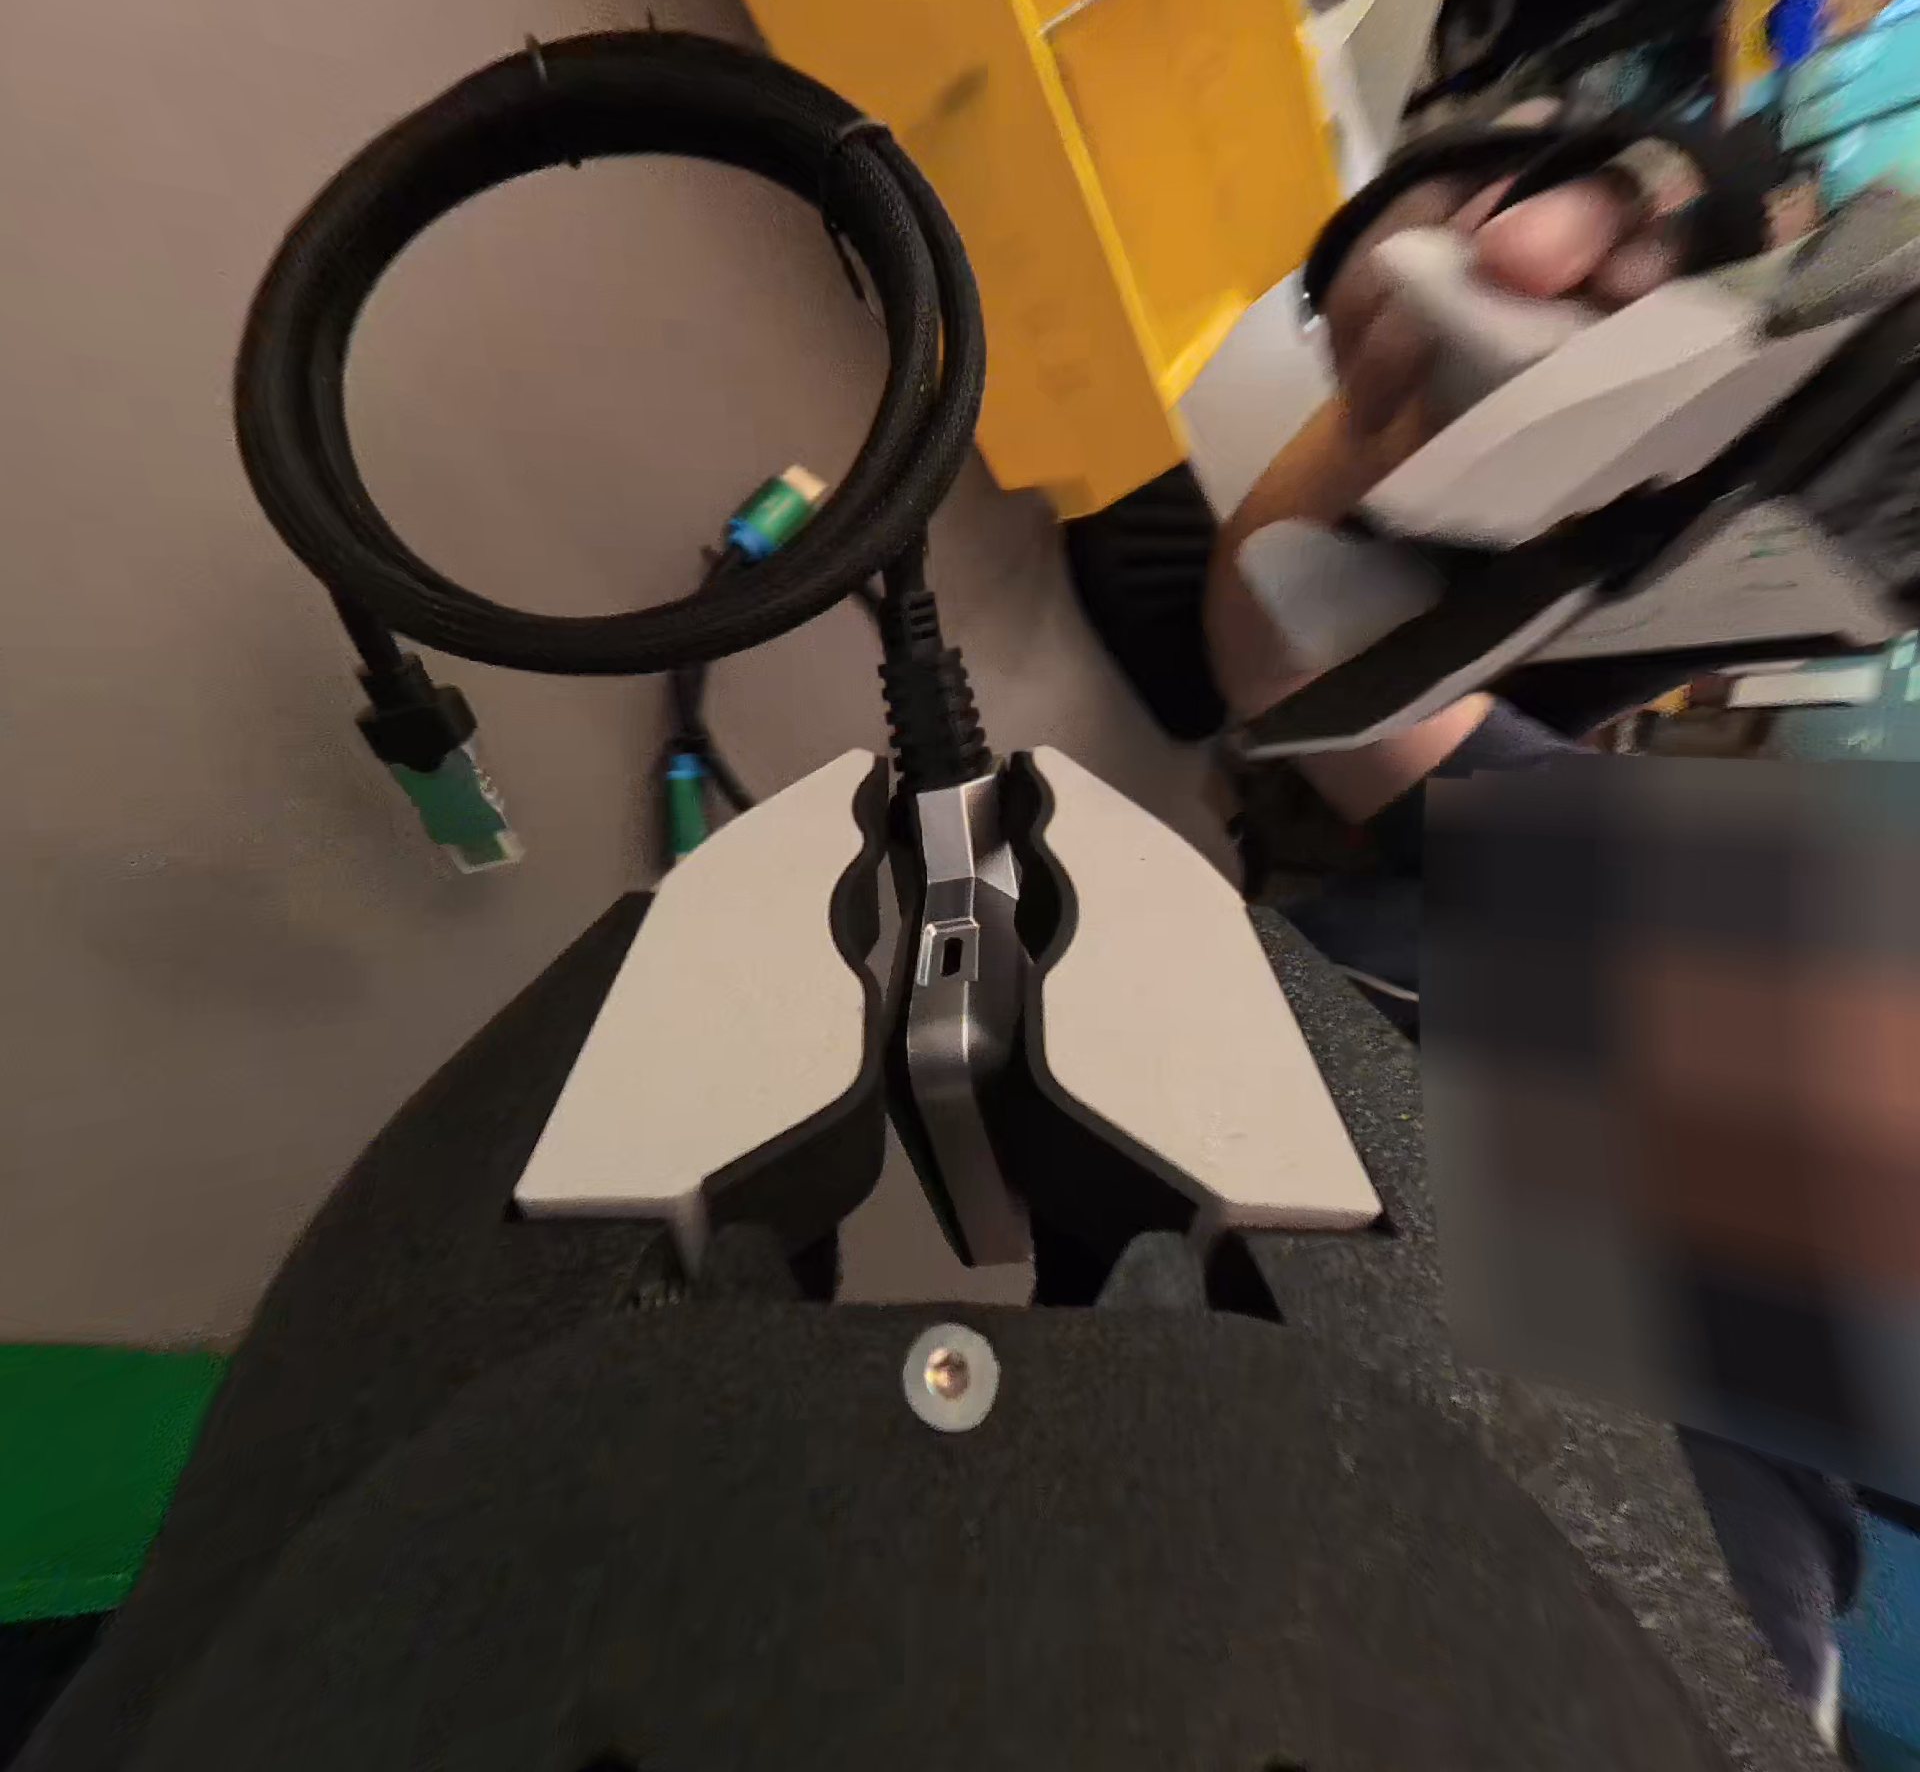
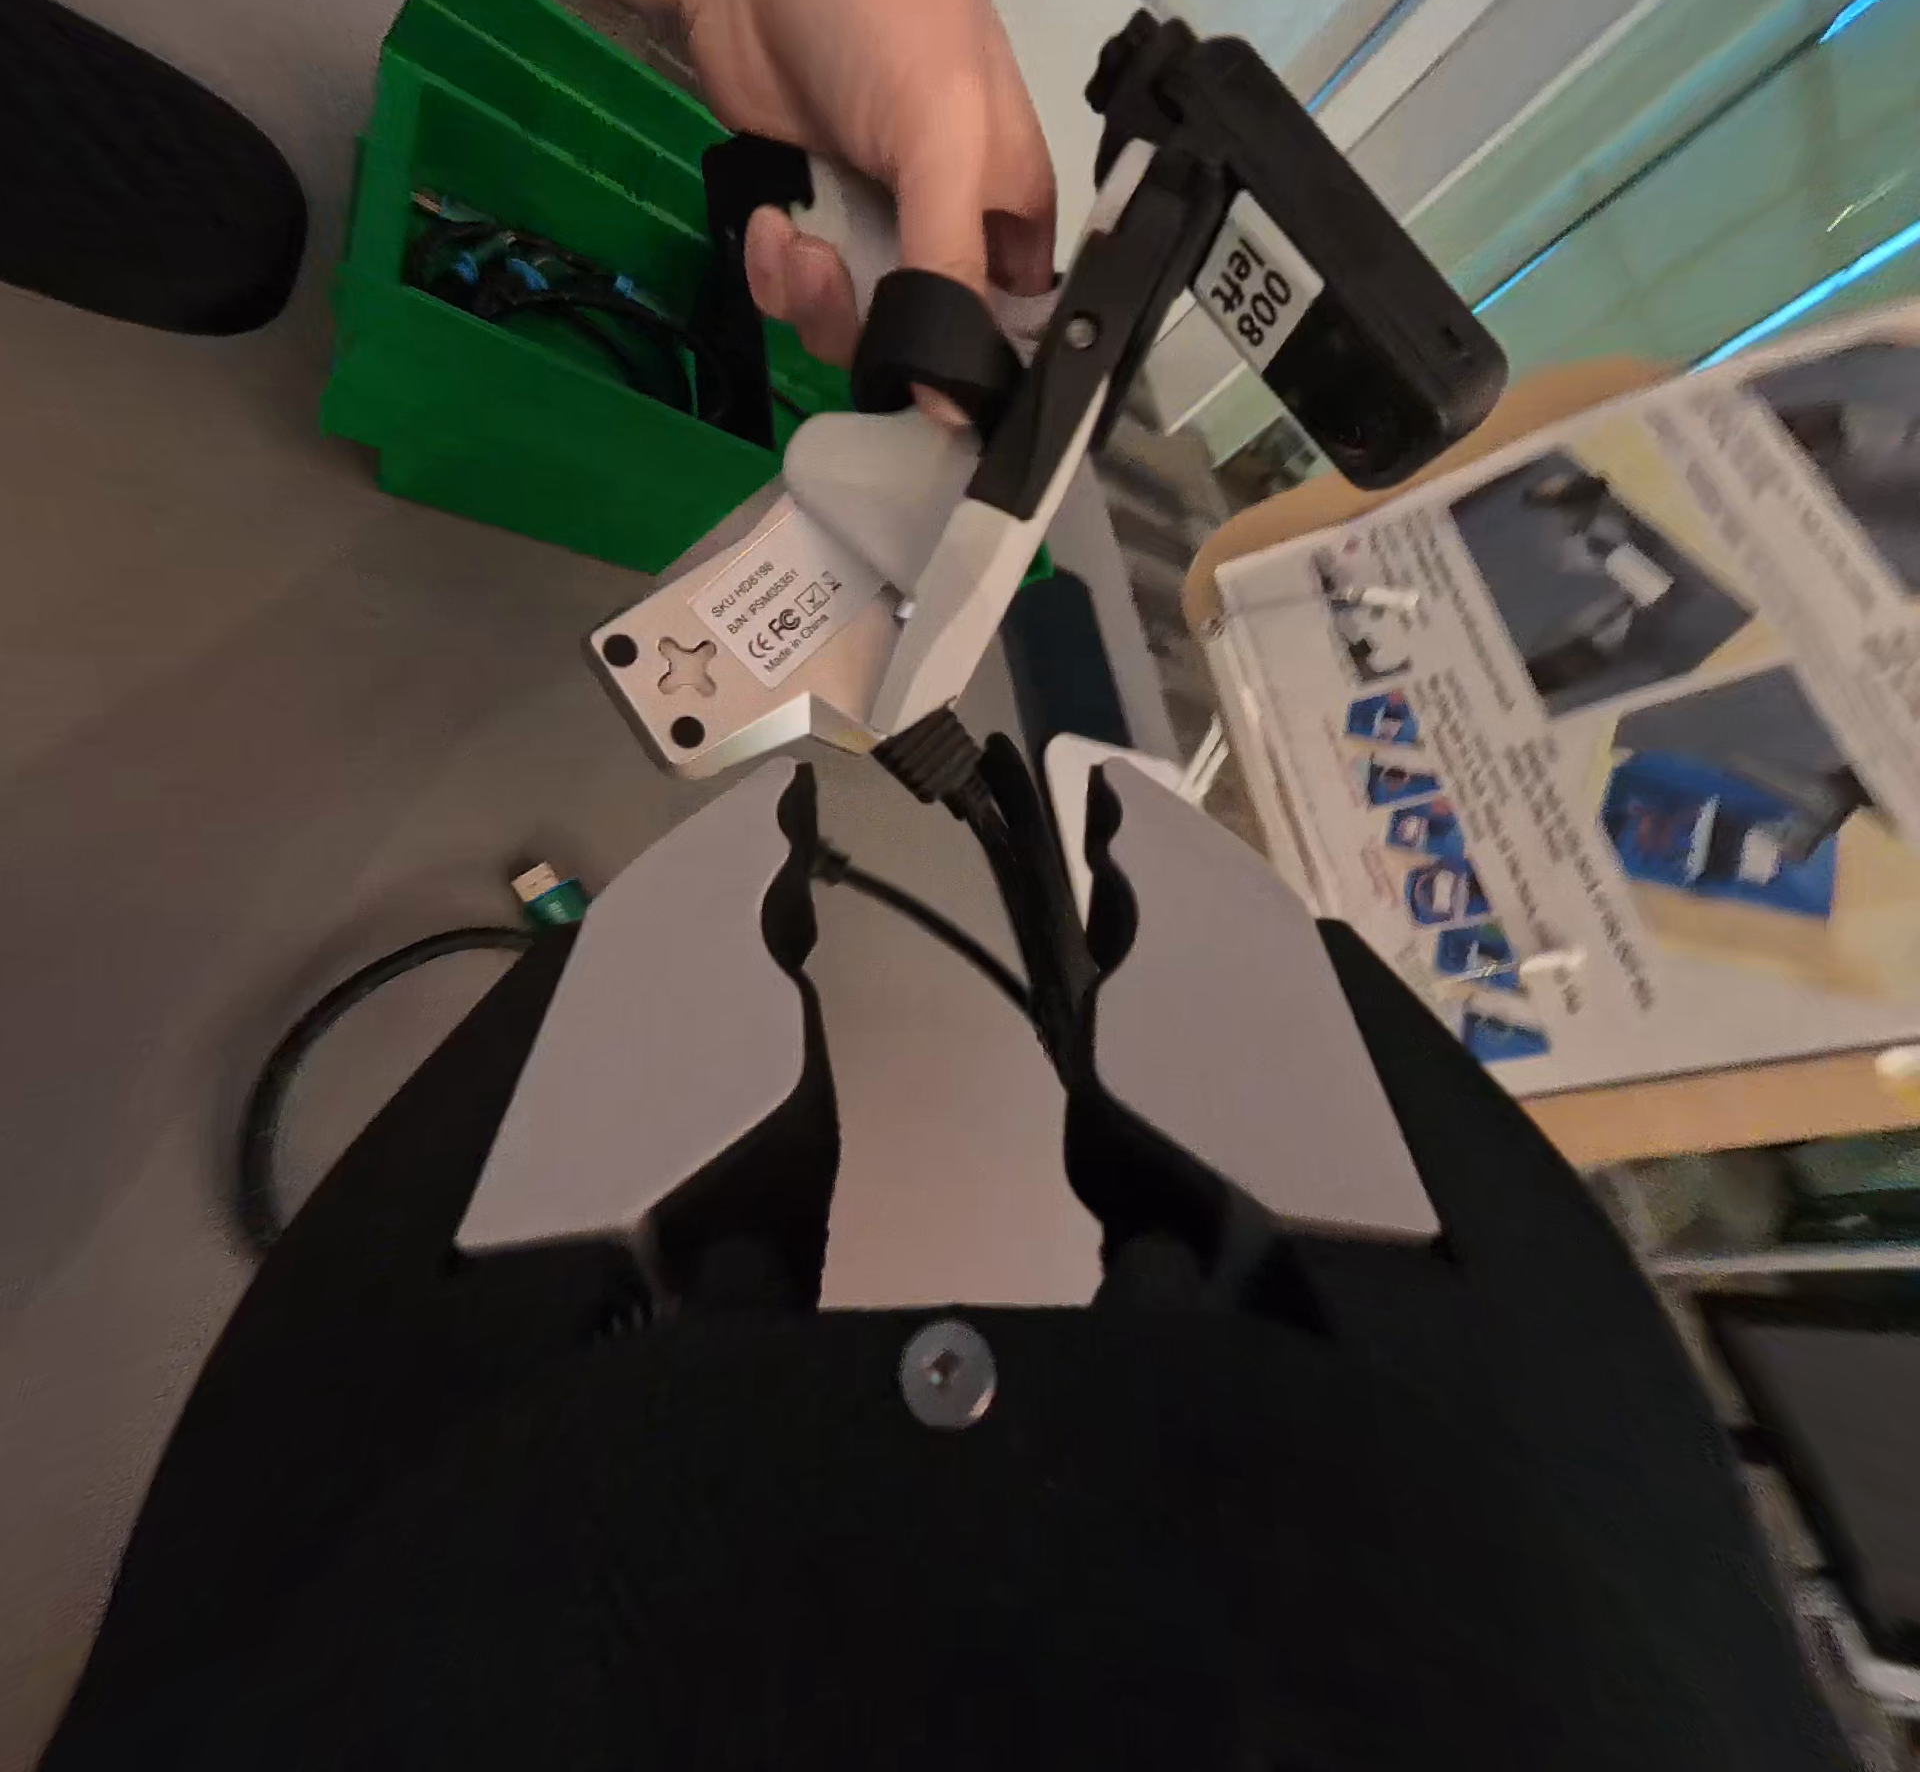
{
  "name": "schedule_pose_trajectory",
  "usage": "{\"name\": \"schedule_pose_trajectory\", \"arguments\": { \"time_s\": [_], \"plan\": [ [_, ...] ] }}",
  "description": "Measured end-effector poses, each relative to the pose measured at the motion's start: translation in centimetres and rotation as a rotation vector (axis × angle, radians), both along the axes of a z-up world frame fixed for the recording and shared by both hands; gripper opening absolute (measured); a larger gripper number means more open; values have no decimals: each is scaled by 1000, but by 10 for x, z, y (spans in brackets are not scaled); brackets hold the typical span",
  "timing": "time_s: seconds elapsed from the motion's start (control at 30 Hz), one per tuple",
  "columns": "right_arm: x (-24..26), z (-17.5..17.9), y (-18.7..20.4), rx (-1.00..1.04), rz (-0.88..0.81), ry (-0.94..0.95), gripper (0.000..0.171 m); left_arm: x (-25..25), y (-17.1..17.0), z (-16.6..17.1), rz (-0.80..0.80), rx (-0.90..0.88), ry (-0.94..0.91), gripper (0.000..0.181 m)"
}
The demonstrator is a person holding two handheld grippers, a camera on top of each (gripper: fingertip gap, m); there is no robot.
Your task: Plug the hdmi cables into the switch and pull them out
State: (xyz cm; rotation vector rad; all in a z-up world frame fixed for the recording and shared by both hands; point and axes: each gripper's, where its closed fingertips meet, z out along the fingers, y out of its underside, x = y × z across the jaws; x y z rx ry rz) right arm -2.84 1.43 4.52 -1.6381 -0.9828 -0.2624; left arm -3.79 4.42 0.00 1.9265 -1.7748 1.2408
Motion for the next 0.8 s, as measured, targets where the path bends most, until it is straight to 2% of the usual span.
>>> {"name": "schedule_pose_trajectory", "arguments": {
  "time_s": [0.23,0.43,0.5,0.57,0.6,0.7,0.8],
  "plan": [
    [-21,2,13,308,-23,-274,51,-16,-32,39,68,-179,-82,22],
    [-18,15,15,534,-130,-475,30,-16,-50,60,100,-282,-166,22],
    [-16,20,13,566,-147,-469,26,-16,-53,69,93,-308,-215,26],
    [-15,24,12,579,-156,-440,22,-19,-57,79,48,-312,-272,40],
    [-11,26,11,576,-166,-430,14,-21,-58,80,23,-279,-299,47],
    [-9,25,9,526,-123,-327,12,-22,-56,87,-7,-125,-439,48],
    [-9,26,5,509,-86,-306,13,-30,-51,115,-6,-45,-642,45]
  ]
}}
